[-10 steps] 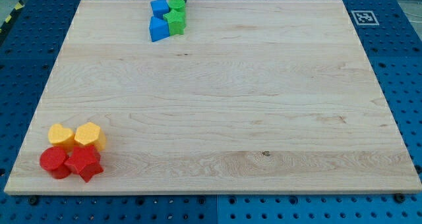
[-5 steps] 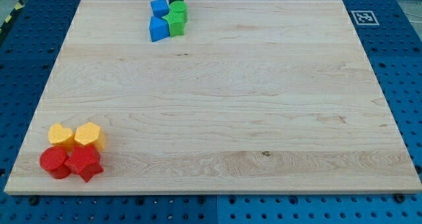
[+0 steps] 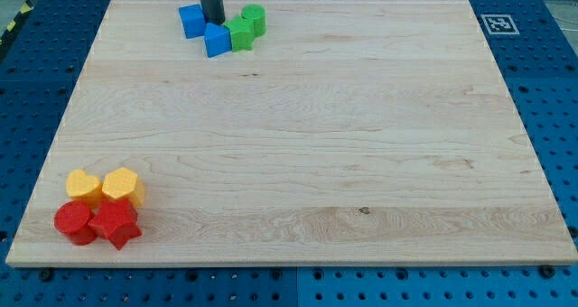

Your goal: Place the blue cube at the top left corner

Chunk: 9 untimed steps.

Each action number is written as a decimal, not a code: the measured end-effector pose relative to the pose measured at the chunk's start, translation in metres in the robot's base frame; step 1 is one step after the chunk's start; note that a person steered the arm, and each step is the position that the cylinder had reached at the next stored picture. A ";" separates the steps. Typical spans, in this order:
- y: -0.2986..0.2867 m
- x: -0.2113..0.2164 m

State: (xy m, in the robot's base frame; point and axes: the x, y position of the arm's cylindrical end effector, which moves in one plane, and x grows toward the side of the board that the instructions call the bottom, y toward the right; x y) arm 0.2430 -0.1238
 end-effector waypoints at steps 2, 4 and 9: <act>-0.007 0.019; -0.047 0.020; -0.074 0.005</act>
State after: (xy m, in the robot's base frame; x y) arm 0.2481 -0.1981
